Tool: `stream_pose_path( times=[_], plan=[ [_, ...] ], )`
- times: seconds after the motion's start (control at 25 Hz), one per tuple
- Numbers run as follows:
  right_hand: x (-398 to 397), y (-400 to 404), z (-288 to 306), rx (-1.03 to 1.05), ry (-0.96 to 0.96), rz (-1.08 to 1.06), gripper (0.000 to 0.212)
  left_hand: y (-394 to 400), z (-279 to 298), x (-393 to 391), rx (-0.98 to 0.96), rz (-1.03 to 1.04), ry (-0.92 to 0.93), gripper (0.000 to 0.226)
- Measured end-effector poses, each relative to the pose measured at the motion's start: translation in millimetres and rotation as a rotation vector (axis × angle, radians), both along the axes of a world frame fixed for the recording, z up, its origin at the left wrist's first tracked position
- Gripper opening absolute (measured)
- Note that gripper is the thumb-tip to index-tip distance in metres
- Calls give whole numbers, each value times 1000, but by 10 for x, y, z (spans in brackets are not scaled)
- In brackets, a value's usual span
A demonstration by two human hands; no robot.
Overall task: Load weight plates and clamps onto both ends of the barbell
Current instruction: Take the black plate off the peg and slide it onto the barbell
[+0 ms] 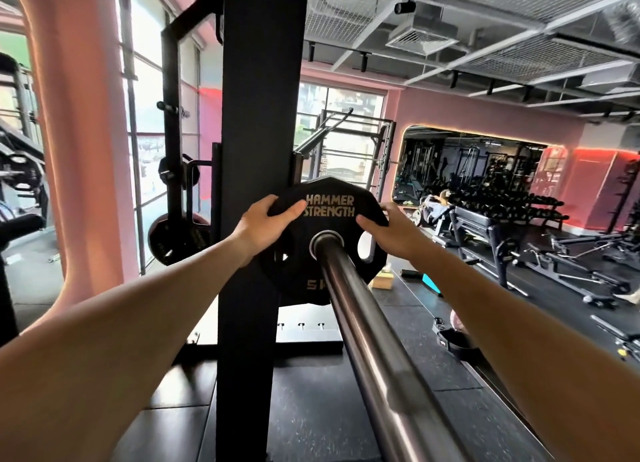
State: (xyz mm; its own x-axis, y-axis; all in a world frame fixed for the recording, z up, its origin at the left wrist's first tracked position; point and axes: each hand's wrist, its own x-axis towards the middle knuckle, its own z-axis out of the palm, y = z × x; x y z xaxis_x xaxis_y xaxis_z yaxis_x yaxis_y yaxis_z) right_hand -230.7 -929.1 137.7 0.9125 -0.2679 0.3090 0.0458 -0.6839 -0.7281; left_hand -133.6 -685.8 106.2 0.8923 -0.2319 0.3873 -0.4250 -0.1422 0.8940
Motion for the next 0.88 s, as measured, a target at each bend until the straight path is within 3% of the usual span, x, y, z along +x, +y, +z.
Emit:
stream_pose_path(
  times=[0.12,0.32,0.6,0.88],
  plan=[
    [-412,153,99,-138,9,-18,63,147,110,-235,82,133,-31,48],
    [-1270,666,408,-195,-81,66,35,556,167,-978,100,135,-53,13],
    [-2147,1487,671,-213,-99,175,25,1399,196,-2087,184,131,6,14],
    [-2442,2288,650,-264,-66,275,19,2365,427,-2619,213,153,44,9]
  ],
)
